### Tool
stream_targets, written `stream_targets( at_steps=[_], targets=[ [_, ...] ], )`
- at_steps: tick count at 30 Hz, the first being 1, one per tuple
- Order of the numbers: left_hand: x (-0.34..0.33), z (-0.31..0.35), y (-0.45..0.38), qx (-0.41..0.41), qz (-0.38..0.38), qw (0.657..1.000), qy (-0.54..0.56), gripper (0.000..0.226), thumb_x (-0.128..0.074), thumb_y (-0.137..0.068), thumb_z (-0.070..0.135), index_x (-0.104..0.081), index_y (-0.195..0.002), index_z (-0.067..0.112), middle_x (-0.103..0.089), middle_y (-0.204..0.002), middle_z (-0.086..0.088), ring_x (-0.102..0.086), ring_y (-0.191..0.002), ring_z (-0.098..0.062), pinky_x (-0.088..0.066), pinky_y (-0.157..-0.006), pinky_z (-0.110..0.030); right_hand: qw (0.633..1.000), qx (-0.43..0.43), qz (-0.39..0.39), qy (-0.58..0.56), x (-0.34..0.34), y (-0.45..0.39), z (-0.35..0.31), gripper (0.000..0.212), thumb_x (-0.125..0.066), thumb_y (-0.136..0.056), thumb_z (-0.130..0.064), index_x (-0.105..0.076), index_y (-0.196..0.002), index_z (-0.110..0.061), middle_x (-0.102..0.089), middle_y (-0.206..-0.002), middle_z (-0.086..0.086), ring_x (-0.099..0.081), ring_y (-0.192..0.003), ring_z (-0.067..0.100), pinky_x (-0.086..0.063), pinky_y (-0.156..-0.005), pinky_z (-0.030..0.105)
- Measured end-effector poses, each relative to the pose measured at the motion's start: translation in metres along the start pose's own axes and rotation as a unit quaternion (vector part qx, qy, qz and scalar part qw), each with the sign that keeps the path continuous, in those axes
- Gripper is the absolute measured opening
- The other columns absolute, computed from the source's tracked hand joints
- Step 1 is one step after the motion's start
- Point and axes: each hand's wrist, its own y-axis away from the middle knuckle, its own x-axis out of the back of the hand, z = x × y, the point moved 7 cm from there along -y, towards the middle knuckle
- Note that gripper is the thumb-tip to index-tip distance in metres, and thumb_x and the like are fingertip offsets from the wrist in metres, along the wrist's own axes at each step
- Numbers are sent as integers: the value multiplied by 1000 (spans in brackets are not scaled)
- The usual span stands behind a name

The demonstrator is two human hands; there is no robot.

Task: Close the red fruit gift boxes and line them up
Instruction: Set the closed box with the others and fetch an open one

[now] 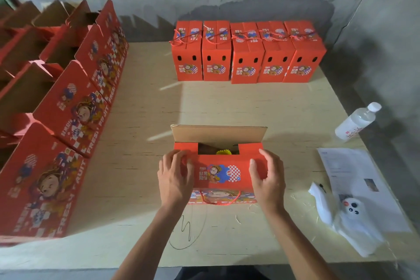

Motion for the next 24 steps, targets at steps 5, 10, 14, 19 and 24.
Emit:
stream_targets(
  at_steps=[5,10,14,19,24],
  targets=[
    [2,5,5,-34,40,997,-62,29,-50,-97,34,-68,-107,13,-62,-123,-5,-56,-103,-32,-44,-88,-40,997,68,26,25,3,3,-10,23,-66,-101,-25,-72,-115,-8,-70,-121,-1,-62,-111,18,-53,-94,31],
    [3,7,6,-54,62,994,-76,25,-58,-98,27,-71,-111,10,-56,-142,-13,-45,-136,-37,-39,-109,-48,991,98,41,77,6,2,-22,15,-70,-98,-17,-77,-106,-7,-74,-119,0,-67,-110,24,-52,-96,43],
    [0,8,8,-101,52,989,-99,25,-60,-100,26,-71,-118,13,-62,-136,-7,-52,-128,-33,-40,-105,-46,991,99,39,78,9,3,-27,11,-73,-96,-11,-77,-104,-4,-75,-116,4,-69,-106,27,-53,-97,44],
    [-8,19,6,-193,29,968,-160,16,-58,-101,20,-71,-104,12,-64,-106,-5,-57,-92,-33,-42,-92,-44,984,127,-2,122,7,-2,-28,14,-65,-102,-17,-75,-98,-9,-74,-105,2,-65,-95,26,-51,-89,40],
    [-12,30,-1,-220,-4,961,-170,16,-63,-99,24,-68,-93,10,-63,-91,-5,-55,-83,-31,-45,-80,-43,979,132,-13,156,5,-11,-35,21,-63,-101,-23,-70,-84,-12,-69,-87,2,-56,-80,28,-49,-80,40]
  ],
)
